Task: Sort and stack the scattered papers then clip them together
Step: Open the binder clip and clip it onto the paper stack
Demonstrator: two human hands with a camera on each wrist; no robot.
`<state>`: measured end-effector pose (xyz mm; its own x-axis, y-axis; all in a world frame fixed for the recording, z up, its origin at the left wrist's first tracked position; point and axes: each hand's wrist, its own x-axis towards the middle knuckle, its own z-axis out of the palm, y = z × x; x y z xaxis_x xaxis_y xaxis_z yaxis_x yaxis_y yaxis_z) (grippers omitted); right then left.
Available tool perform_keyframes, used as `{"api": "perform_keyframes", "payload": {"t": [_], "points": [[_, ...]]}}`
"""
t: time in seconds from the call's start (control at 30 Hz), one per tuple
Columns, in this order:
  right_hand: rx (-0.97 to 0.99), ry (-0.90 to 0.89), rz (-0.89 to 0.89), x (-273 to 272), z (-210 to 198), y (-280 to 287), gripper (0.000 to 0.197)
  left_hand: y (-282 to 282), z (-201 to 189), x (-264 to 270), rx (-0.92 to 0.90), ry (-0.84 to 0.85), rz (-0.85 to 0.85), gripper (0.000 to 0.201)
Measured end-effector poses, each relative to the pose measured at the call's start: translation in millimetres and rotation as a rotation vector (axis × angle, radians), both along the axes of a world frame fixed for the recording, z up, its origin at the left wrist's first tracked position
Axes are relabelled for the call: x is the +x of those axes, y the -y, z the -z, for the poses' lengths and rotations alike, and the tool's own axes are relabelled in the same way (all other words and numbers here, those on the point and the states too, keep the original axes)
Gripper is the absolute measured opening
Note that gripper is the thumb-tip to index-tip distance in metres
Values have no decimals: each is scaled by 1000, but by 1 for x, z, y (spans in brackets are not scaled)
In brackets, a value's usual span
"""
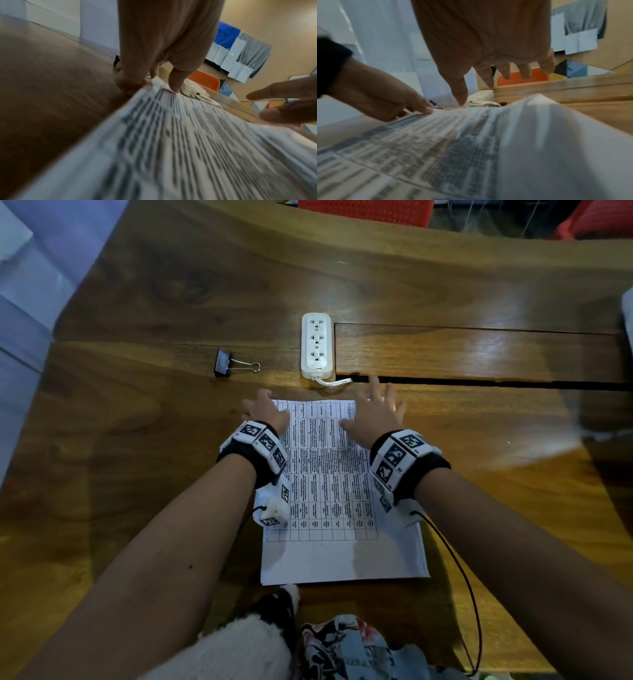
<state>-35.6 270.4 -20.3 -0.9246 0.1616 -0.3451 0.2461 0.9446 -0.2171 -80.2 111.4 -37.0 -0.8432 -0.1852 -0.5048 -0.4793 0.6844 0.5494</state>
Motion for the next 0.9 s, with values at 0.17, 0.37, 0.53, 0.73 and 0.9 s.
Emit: {"api": "perform_keyframes", "payload": {"t": [0.17,0.37,0.53,0.73,0.9], "points": [[-120,94,-98,-1,-3,44,71,34,-10,-35,-83,-10,-61,49],[-102,273,-132,0,14,61,81,71,-15,-70,-206,-56,-53,51],[-85,298,-139,2,21,59,84,80,1,-80,-228,-53,109,68],[-87,315,-151,3,27,59,84,77,11,-89,-320,-160,262,50],[-100,318,-151,4,28,58,84,70,7,-87,-327,-184,226,39]]}}
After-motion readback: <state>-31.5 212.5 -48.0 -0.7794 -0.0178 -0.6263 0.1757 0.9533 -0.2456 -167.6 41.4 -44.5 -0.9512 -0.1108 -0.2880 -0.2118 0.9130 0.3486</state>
